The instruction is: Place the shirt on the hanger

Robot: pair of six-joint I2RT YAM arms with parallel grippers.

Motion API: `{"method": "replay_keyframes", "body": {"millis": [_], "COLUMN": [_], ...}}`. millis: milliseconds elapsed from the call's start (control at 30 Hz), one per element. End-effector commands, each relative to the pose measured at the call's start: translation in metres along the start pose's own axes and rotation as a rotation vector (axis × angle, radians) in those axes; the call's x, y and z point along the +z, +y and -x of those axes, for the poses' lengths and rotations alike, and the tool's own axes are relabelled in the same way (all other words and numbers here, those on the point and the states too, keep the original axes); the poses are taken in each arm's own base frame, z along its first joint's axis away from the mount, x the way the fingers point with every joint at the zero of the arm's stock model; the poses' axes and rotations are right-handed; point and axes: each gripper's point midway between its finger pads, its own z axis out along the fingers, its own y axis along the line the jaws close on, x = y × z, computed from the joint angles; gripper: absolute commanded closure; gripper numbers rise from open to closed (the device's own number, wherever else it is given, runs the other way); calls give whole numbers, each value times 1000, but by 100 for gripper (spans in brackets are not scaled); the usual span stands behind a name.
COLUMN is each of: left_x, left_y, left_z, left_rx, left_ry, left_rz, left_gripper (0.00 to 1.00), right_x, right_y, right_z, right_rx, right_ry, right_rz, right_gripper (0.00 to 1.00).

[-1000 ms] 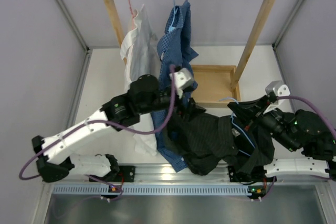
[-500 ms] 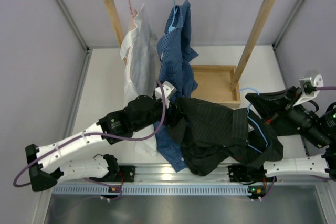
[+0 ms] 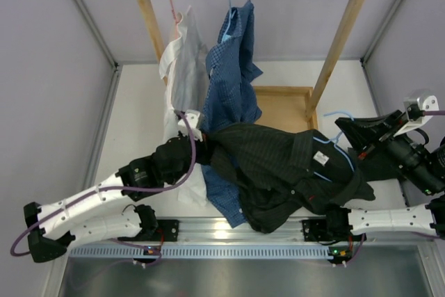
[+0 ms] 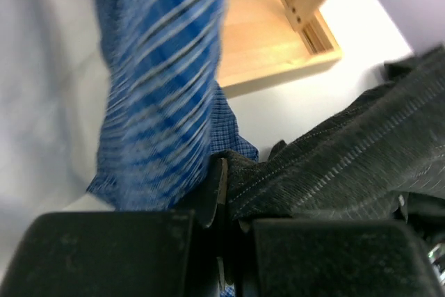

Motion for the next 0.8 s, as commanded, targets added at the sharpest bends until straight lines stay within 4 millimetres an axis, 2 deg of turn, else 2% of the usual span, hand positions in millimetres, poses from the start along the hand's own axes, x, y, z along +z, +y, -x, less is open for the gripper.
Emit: {"method": "replay_keyframes", "body": {"millis": [0,100,233,367,400,467,500,533,567,600,633,667,700,733,767], "left_x": [-19,-19,-13,-9,-11,-18,-23,-28,-36,-45,-58,-71,-90,-110,-111], "left_y": [36,32,5,3,0,-5,-15,-23,-35,-50,-78,-97,-118,-140,-152], "left_z": [11,7,7,6,5,10,9,12,17,30,27,32,51,52,56], "left_rx": [-149,-139,-124,-117,-116,-122,-106,-94,-87,-50,4,34,53,85,128], "left_ry": [-111,-87,-27,-13,-6,-14,5,9,10,-2,40,51,24,47,43], "left_rz": [149,121,21,24,3,-36,-102,-153,-225,-310,-479,-598,-713,-857,-900], "left_gripper": [100,100,100,100,83,58,32,24,21,17,16,16,16,16,17], "right_x": [-17,-18,-6,-7,-8,-14,-16,-16,-21,-23,-25,-24,-24,-22,-20], "right_y": [-34,-33,-17,-17,-17,-23,-24,-23,-28,-30,-32,-31,-32,-30,-28], "right_z": [15,17,16,28,31,42,46,49,60,61,65,65,66,66,63], "right_rx": [17,21,-4,10,17,37,42,45,30,10,-4,-16,-27,-39,-55], "right_ry": [-51,-60,-43,-70,-77,-102,-109,-111,-127,-116,-106,-97,-90,-78,-64], "right_rz": [-96,-82,-54,-53,-50,-49,-46,-39,-39,-40,-39,-39,-44,-44,-46], "right_gripper": [100,100,100,100,100,100,100,100,100,100,100,100,100,100,100]}}
